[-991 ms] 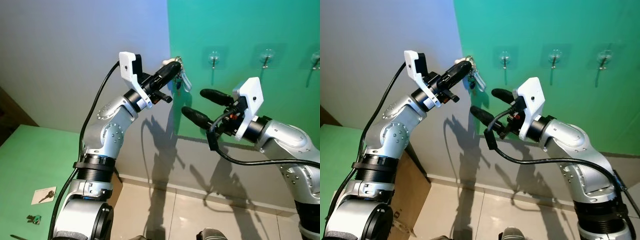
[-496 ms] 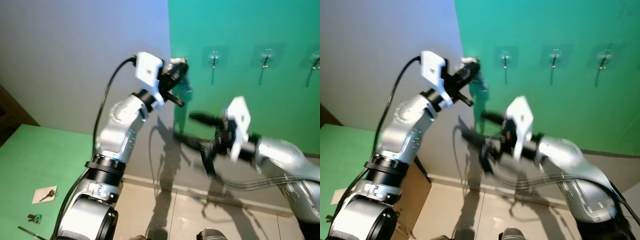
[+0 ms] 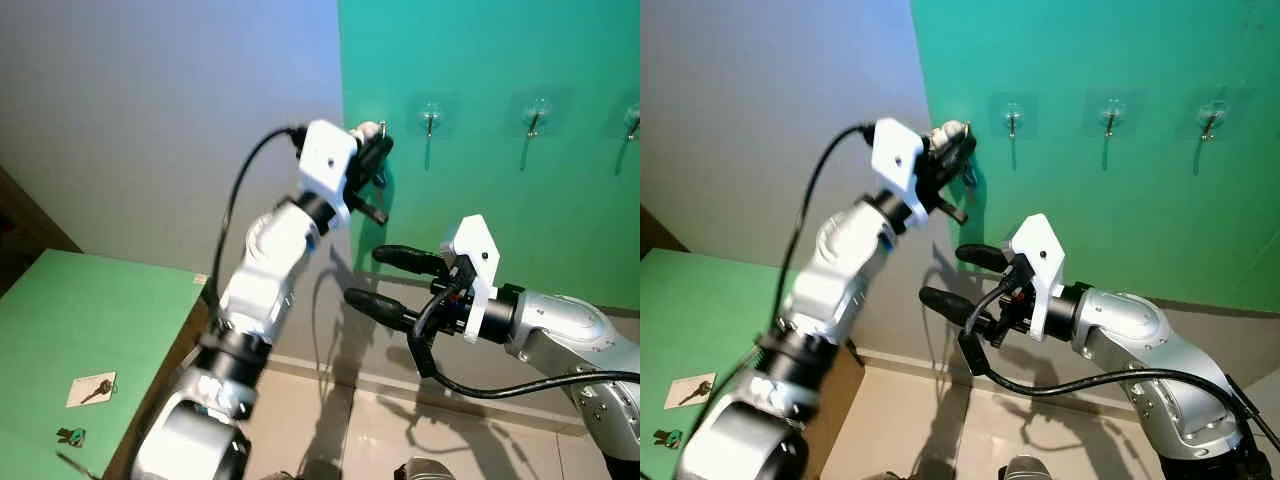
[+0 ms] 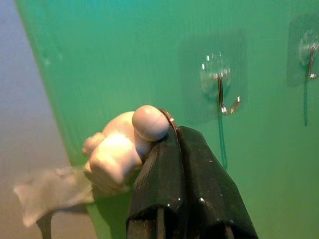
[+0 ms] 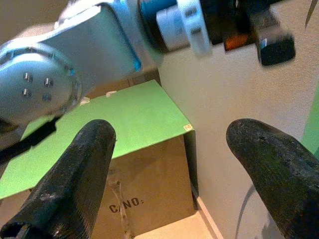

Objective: Hang keys on a hook

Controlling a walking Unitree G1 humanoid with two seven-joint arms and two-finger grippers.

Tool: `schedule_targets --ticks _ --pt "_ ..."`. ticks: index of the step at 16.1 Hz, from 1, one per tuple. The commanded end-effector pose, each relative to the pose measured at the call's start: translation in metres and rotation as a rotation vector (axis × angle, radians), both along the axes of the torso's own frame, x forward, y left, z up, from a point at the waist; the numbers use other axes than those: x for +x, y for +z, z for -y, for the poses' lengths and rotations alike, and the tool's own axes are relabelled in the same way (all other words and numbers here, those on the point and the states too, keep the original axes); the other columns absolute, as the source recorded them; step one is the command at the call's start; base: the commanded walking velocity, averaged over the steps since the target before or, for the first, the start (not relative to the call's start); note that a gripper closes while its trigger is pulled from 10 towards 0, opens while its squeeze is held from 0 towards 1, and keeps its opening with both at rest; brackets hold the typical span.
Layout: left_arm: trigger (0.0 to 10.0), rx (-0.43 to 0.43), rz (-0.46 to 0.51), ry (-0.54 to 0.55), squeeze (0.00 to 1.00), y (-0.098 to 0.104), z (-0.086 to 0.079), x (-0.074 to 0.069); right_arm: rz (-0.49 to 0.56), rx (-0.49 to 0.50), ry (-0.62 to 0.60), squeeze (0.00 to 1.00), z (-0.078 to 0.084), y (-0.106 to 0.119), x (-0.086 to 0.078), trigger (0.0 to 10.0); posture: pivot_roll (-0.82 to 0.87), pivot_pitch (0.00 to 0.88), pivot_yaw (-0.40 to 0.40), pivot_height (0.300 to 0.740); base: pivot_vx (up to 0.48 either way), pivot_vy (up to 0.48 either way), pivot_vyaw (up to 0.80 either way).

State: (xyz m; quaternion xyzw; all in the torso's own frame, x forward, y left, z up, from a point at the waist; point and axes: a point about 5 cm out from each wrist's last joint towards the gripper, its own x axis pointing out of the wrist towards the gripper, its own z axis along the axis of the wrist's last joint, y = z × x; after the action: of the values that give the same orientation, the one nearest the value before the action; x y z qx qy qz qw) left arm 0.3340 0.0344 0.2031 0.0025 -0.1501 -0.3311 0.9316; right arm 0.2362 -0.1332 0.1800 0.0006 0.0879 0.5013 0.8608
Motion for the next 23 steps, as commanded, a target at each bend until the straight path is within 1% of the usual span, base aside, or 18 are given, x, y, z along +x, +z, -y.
schedule_targets --ticks 1,3,5,6,7,9,10,11,13,14,15,16,18,19,20,21,22,23 --pt "0.0 0.006 0.038 0.042 0.0 0.003 -0.003 -0.002 0.005 0.0 0.023 0.0 -0.003 0.002 -0.004 10.0 -0.33 0.018 0.149 0.736 0.0 0.0 0.0" --pt "0.0 0.025 0.089 0.095 0.0 0.0 0.0 -0.008 -0.005 0.0 0.024 0.0 -0.003 0.0 -0.004 10.0 -0.32 0.022 0.142 0.736 0.0 0.0 0.0" --pt "0.0 0.038 0.091 0.126 0.0 -0.006 0.004 -0.015 -0.011 -0.001 0.028 0.0 -0.003 -0.001 -0.004 10.0 -0.32 0.032 0.139 0.736 0.0 0.0 0.0" --pt "0.0 0.041 0.085 0.149 0.0 -0.008 0.003 -0.016 -0.013 -0.001 0.028 0.0 -0.003 -0.001 -0.004 10.0 -0.31 0.035 0.138 0.736 0.0 0.0 0.0" --pt "0.0 0.036 0.049 0.23 0.0 -0.016 -0.001 -0.017 -0.017 -0.002 0.028 0.0 -0.002 -0.002 -0.003 10.0 -0.31 0.04 0.134 0.736 0.0 0.0 0.0" --pt "0.0 0.014 -0.027 0.326 0.0 -0.03 -0.012 -0.015 -0.026 -0.004 0.029 0.0 -0.002 -0.004 -0.003 10.0 -0.31 0.045 0.13 0.736 0.0 0.0 0.0" --pt "0.0 0.024 -0.032 0.361 0.0 -0.034 -0.018 -0.013 -0.032 -0.004 0.027 0.0 -0.002 -0.005 -0.002 10.0 -0.3 0.047 0.128 0.736 0.0 0.0 0.0" --pt "0.0 0.043 -0.02 0.383 0.0 -0.033 -0.024 -0.009 -0.038 -0.005 0.026 0.0 -0.002 -0.007 -0.002 10.0 -0.3 0.046 0.126 0.736 0.0 0.0 0.0" --pt "0.0 0.081 0.04 0.394 0.0 -0.024 -0.025 -0.005 -0.039 -0.006 0.027 0.0 -0.001 -0.007 -0.001 10.0 -0.3 0.039 0.127 0.736 0.0 0.0 0.0" --pt "0.0 0.095 0.067 0.384 0.0 -0.019 -0.022 -0.004 -0.039 -0.007 0.027 0.0 -0.002 -0.007 0.0 10.0 -0.3 0.037 0.128 0.736 0.0 0.0 0.0" --pt "0.0 0.086 0.082 0.352 0.0 -0.015 -0.015 -0.005 -0.036 -0.006 0.026 0.0 -0.002 -0.008 0.001 10.0 -0.31 0.033 0.132 0.736 0.0 0.0 0.0" --pt "0.0 0.075 0.08 0.317 0.0 -0.014 -0.008 -0.007 -0.034 -0.005 0.024 0.0 -0.003 -0.008 0.001 10.0 -0.31 0.032 0.136 0.736 0.0 0.0 0.0" --pt "0.0 -0.032 -0.029 0.206 0.0 -0.017 0.002 -0.011 -0.035 -0.002 0.02 0.0 -0.003 -0.009 0.001 10.0 -0.31 0.032 0.141 0.736 0.0 0.0 0.0" --pt "0.0 -0.073 -0.075 0.195 0.0 -0.019 0.0 -0.01 -0.037 -0.001 0.018 0.0 -0.003 -0.009 0.001 10.0 -0.31 0.032 0.142 0.736 0.0 0.0 0.0" --pt "0.0 -0.105 -0.111 0.2 0.0 -0.02 -0.008 -0.008 -0.041 0.003 0.017 0.0 -0.003 -0.011 0.001 10.0 -0.31 0.032 0.143 0.736 0.0 0.0 0.0" --pt "0.0 -0.09 -0.094 0.224 0.0 -0.018 -0.018 -0.006 -0.046 0.005 0.016 0.0 -0.003 -0.012 0.0 10.0 -0.3 0.032 0.142 0.736 0.0 0.0 0.0" --pt "0.0 -0.056 -0.052 0.233 0.0 -0.015 -0.02 -0.006 -0.05 0.006 0.017 0.0 -0.003 -0.014 0.0 10.0 -0.3 0.031 0.14 0.736 0.0 0.0 0.0" --pt "0.0 -0.039 -0.031 0.233 0.0 -0.013 -0.019 -0.007 -0.051 0.006 0.016 0.0 -0.003 -0.014 0.001 10.0 -0.29 0.029 0.137 0.736 0.0 0.0 0.0"
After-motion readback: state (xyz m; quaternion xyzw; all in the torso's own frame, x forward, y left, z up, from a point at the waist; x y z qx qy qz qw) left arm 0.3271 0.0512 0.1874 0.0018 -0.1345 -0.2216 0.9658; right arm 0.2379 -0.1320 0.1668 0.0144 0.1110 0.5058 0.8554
